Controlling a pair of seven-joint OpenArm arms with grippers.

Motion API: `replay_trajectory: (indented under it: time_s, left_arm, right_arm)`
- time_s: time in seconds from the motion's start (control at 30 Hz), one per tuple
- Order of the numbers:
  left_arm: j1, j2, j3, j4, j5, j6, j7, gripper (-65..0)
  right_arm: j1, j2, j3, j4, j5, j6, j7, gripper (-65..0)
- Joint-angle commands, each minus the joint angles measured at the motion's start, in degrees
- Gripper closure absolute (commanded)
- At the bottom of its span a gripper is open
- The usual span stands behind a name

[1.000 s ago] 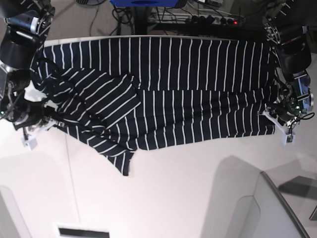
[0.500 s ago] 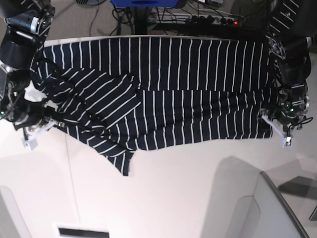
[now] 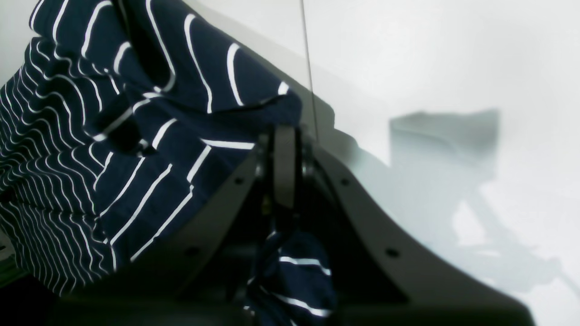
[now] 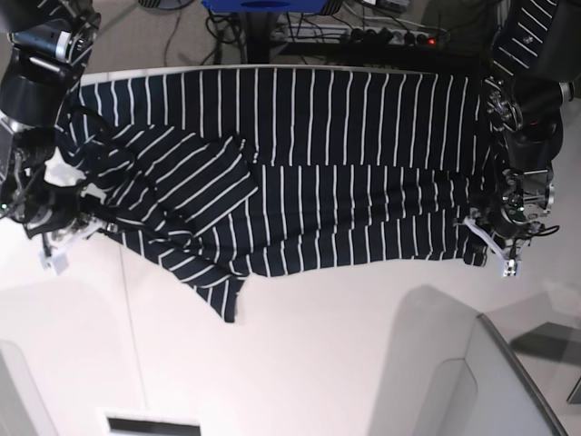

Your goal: Layout the t-shirt on the table in an organized manner, then fold the t-shirt properly

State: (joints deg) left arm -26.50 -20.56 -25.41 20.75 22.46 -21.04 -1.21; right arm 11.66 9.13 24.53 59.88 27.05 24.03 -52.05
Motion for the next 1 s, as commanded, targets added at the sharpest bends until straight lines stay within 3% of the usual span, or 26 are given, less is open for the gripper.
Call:
replay_trajectory:
  time_s: [0.0, 0.1, 0.43, 0.57, 0.77, 0.87, 0.97]
  left_arm:
    - [-0.88, -0.94, -0.04, 0.3, 0.36, 0.6, 0.47, -12.5]
    - [-0.62, -1.11, -0.22, 0.3, 0.27, 0.6, 0.47, 0.0]
    - [0.7, -1.2, -0.66, 3.38, 0.18, 0.6, 1.08, 0.0]
    - [0.88, -1.29, -0.66, 9.01, 0.09, 0.6, 7.5, 0.0]
    - [5.27, -1.03, -0.66, 19.55, 0.0, 0.25, 15.15, -4.3]
    - [6.59, -1.64, -0.66, 24.39, -6.68, 0.25, 18.49, -5.3]
    - [5.8, -5.6, 0.13, 24.39, -15.12, 0.16, 22.53, -14.3]
  right_arm:
    - [1.22, 0.76, 0.21, 1.0, 1.04, 0.36, 0.67, -0.2]
    - [1.22, 0.76, 0.21, 1.0, 1.04, 0.36, 0.67, -0.2]
    - [1.22, 0.85, 0.12, 1.0, 1.04, 0.36, 0.67, -0.2]
    - [1.22, 0.85, 0.12, 1.0, 1.04, 0.36, 0.67, -0.2]
    - [1.22, 0.76, 0.12, 1.0, 1.04, 0.36, 0.67, -0.2]
    - [1.22, 0.76, 0.04, 1.0, 1.04, 0.36, 0.67, -0.2]
    - [1.22, 0.76, 0.04, 1.0, 1.04, 0.36, 0.67, -0.2]
